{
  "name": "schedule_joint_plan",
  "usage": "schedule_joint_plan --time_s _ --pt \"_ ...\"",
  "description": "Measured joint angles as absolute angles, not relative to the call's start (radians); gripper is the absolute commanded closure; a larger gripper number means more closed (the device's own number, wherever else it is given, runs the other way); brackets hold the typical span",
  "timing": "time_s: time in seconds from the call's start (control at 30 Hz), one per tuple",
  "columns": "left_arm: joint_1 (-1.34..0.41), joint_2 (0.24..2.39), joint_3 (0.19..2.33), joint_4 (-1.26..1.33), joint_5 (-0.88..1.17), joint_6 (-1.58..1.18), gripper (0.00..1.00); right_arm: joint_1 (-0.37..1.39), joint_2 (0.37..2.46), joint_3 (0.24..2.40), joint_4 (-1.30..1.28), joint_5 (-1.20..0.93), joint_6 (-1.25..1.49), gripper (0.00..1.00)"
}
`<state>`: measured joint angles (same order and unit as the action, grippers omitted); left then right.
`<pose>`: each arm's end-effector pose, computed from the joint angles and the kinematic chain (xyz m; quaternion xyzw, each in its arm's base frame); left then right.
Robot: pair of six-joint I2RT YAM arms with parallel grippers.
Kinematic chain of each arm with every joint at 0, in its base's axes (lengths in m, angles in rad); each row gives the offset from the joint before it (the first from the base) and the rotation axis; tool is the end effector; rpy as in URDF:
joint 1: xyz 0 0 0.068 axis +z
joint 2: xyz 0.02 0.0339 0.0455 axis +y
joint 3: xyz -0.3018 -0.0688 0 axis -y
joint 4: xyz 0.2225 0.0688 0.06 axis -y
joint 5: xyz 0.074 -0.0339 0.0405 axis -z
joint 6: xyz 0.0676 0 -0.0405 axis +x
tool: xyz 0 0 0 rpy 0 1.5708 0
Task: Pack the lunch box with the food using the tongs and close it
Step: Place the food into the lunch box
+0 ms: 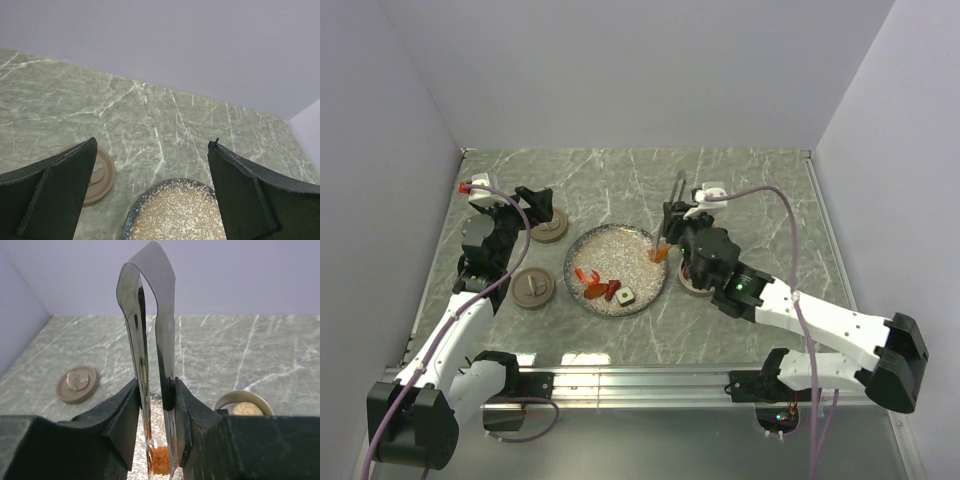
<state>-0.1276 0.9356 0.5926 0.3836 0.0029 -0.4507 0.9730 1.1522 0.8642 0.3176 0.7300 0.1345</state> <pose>0.2104 -0.0272 0.3439 -0.1104 0.6838 -0.2066 0.6911 0.1791 0.1829 0.3873 -0.0309 0.6986 0.1410 0.7008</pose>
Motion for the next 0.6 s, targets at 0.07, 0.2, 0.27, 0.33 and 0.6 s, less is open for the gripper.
schedule_joint_plan --time_s 0.07,0.2,0.27,0.33,0.6 --pt "-0.128 0.936 0.593 0.384 0.003 -0.451 0.01 0.973 1.111 0.858 0.298 0.751 0.134 0.82" --pt "-0.128 0.936 0.593 0.384 0.003 -0.451 0.0 0.973 1.039 0.829 0.243 0.8 0.141 0.82" --pt "-0.128 0.936 0.593 0.384 0.003 -0.451 0.01 0.973 1.011 0.81 0.204 0.828 0.148 0.82" --pt "-0.128 0.936 0.593 0.384 0.003 -0.451 0.0 0.973 0.989 0.789 0.167 0.852 0.156 0.82" --pt "-0.128 0.936 0.593 0.384 0.003 -0.451 0.01 0.931 0.928 0.757 0.078 0.886 0.17 0.82"
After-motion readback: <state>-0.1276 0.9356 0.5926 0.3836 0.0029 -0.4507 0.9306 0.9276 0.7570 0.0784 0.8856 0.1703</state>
